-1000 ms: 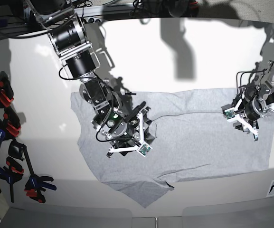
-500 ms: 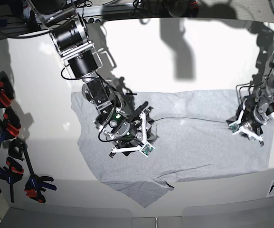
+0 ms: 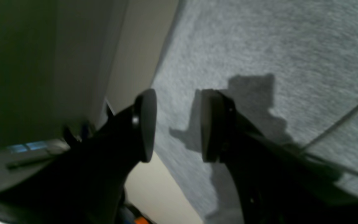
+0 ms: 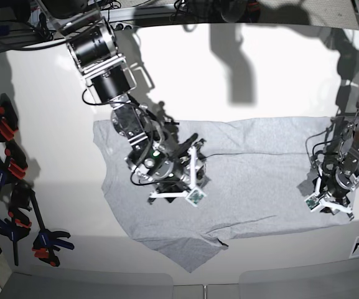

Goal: Fold the T-shirt properly

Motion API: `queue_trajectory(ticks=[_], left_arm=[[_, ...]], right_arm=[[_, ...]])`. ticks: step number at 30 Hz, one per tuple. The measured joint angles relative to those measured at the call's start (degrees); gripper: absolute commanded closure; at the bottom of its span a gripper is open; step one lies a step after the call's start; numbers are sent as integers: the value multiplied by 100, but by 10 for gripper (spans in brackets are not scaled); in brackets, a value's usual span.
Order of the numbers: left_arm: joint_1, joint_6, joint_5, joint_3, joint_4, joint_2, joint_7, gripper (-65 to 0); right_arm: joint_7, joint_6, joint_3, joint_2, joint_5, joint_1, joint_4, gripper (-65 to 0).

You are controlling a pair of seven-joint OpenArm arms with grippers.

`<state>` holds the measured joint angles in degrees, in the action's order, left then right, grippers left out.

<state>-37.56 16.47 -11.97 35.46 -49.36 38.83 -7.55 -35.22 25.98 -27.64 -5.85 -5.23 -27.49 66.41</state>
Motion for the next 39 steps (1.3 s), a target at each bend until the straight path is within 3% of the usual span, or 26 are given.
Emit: queue_trajectory(ticks=[4, 6, 9, 14, 18, 21, 25, 28, 32, 39], left_arm=[[232, 7, 1285, 2, -332, 55, -1451, -216], [350, -168, 2181, 17, -584, 186, -1814, -216], [437, -960, 3338, 11, -1016, 461, -1681, -216], [586, -1088, 4070, -734, -1248, 533, -1683, -216], [1150, -1093, 4352, -2013, -1185, 87, -1882, -216], [1593, -1034, 4782, -3047, -1172, -205, -2229, -216], [2065, -348, 5082, -3936, -1169, -374, -2396, -216], [2295, -308, 4791, -3991, -1169, -511, -2149, -216], [2409, -289, 4450, -3987, -1158, -726, -2221, -216], [2577, -463, 4301, -3993, -1158, -739, -2234, -216]], right_arm=[[-636, 55, -2, 44, 109, 4, 70, -299], [-546, -763, 28, -39, 446, 37, 157, -299], [-284, -1246, 452, -164, 1180, 133, 407, -299], [-632, -1250, 1467, -59, 1770, 442, 817, -299], [-557, -811, 2111, -28, 1683, 1021, 863, -299], [-407, -750, 2507, -35, 1657, 1408, 859, -299], [-101, -549, 2986, -33, 1574, 1593, 859, -299], [-83, -369, 3161, -17, 1453, 1609, 855, -299], [-188, -321, 3169, -22, 1443, 1606, 844, -299], [-358, -299, 3128, -4, 1445, 1606, 811, -299]])
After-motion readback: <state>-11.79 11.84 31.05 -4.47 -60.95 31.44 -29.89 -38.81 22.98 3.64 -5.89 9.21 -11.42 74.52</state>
